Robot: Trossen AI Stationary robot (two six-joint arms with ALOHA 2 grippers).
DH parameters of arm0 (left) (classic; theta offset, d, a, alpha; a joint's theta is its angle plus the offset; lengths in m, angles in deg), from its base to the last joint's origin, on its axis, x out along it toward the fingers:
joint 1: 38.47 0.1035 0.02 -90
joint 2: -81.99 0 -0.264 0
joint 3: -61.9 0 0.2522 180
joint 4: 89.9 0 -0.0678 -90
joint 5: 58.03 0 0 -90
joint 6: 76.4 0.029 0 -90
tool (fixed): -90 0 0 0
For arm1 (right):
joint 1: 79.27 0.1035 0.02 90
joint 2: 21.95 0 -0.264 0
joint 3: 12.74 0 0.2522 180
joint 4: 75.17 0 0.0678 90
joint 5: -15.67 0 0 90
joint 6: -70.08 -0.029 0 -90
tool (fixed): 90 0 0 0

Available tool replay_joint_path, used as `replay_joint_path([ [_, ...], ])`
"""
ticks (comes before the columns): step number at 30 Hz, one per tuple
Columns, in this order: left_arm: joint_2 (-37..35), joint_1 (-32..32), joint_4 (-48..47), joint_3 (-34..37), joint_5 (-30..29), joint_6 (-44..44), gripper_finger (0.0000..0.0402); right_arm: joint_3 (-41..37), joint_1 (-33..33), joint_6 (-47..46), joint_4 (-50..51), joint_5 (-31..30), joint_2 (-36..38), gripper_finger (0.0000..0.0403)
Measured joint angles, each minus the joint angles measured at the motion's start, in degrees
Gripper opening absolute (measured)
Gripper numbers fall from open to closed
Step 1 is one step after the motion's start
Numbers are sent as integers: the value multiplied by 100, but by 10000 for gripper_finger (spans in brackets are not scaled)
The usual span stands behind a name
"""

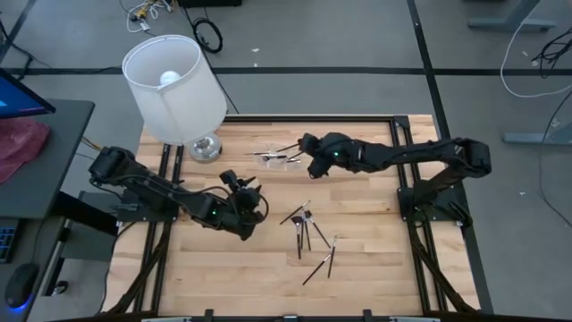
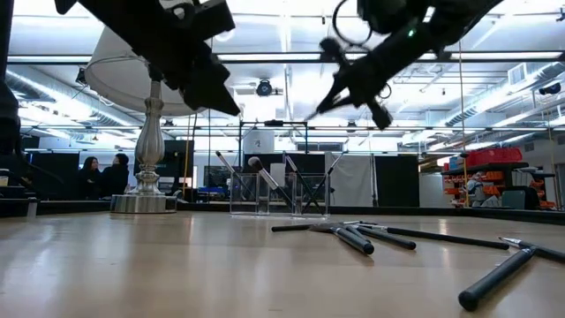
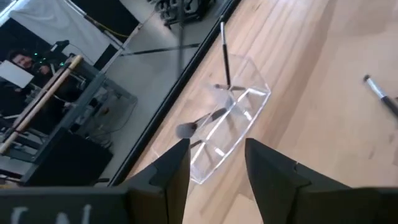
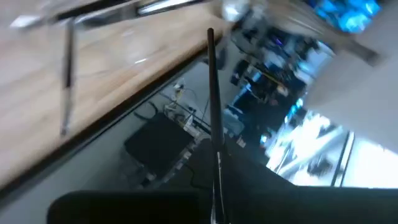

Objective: Put items in baskets/containers
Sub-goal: Put the black eyeshadow brush into the transparent organizer

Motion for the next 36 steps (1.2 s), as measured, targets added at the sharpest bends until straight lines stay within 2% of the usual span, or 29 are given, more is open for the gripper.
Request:
replay_joint_path([
  [5, 1, 62, -164, 0, -224, 11, 154, 0, -292, 1190, -142, 15, -538, 15],
  [9, 1, 171, -285, 2, -238, 13, 152, -2, -280, 1989, -635, 111, -990, 16],
  [13, 3, 300, -386, 2, -238, 4, 151, -4, -285, 2370, -1223, 112, -1318, 20],
  [16, 6, 376, -409, 2, -238, 5, 151, -4, -283, 2192, -1446, 113, -1447, 24],
  [21, 6, 396, -460, 2, -238, 5, 151, -4, -256, 1308, -1473, 164, -1524, 51],
  [29, 7, 395, -494, 2, -238, 0, 151, -4, -263, 1281, -1722, 248, -1524, 102],
  [32, 7, 395, -494, 2, -235, -16, 151, -7, -263, 882, -2045, 241, -1524, 116],
  [34, 8, 395, -499, 2, -199, -149, 151, -7, -240, 486, -2361, -42, -1524, 120],
  [36, 8, 395, -503, 2, -107, -300, 151, -7, -177, -69, -2652, -718, -1512, 122],
])
